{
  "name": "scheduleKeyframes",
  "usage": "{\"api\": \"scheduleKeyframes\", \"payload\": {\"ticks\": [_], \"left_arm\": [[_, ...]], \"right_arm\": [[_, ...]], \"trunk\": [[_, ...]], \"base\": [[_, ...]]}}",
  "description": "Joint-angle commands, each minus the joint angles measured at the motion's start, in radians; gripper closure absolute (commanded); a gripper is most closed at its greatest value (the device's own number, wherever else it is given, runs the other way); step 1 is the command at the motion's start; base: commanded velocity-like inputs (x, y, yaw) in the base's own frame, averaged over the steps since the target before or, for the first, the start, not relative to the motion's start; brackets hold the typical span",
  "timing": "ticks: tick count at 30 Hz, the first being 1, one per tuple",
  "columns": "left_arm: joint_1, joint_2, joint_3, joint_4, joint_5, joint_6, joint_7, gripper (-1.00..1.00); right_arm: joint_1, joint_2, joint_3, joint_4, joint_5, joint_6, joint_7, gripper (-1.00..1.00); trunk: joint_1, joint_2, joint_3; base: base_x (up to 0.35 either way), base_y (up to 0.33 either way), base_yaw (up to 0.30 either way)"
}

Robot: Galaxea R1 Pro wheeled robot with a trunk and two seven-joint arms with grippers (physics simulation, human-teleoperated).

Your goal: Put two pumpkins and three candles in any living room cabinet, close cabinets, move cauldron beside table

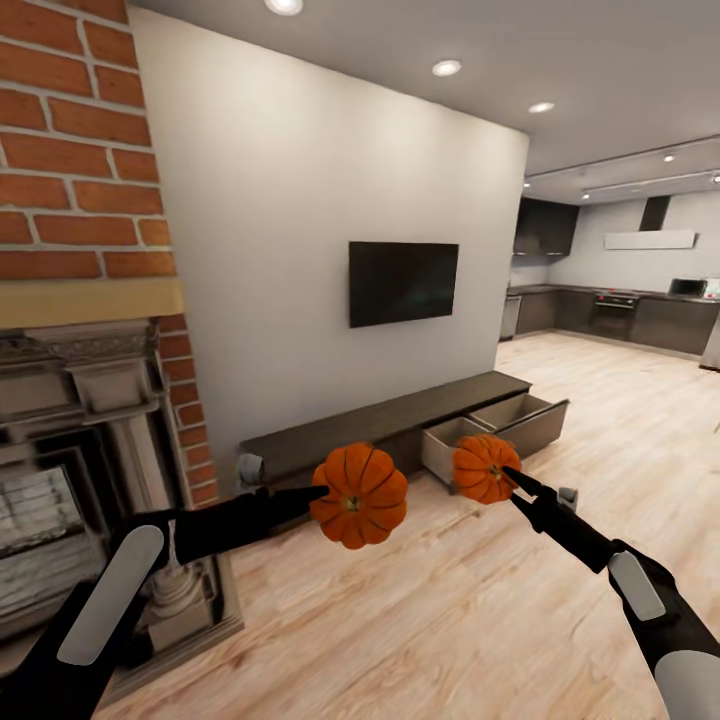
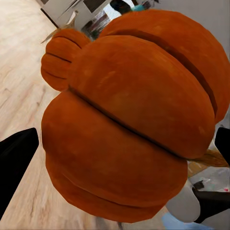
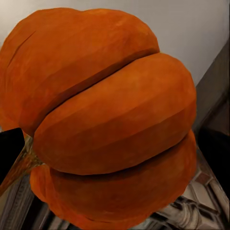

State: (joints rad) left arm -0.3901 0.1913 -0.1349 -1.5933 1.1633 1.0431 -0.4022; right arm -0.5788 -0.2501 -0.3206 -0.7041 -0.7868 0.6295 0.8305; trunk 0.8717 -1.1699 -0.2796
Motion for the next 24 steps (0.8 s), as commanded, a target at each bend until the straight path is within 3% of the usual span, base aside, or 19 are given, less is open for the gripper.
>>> {"api": "scheduleKeyframes", "payload": {"ticks": [1, 12, 24], "left_arm": [[-0.001, 0.0, 0.0, -0.001, 0.01, 0.004, -0.007, 1.0], [-0.001, 0.0, 0.0, -0.001, 0.01, 0.004, -0.007, 1.0], [-0.001, 0.0, 0.0, -0.001, 0.01, 0.004, -0.007, 1.0]], "right_arm": [[-0.001, 0.0, -0.002, 0.0, -0.012, 0.01, 0.001, 1.0], [-0.001, 0.0, -0.004, 0.0, -0.012, 0.01, 0.0, 1.0], [-0.001, 0.0, -0.005, 0.0, -0.012, 0.01, 0.001, 1.0]], "trunk": [[0.0, -0.001, -0.001], [0.0, -0.001, -0.001], [0.0, -0.001, 0.004]], "base": [[0.197, -0.22, -0.291], [0.196, -0.208, -0.291], [0.068, -0.018, -0.291]]}}
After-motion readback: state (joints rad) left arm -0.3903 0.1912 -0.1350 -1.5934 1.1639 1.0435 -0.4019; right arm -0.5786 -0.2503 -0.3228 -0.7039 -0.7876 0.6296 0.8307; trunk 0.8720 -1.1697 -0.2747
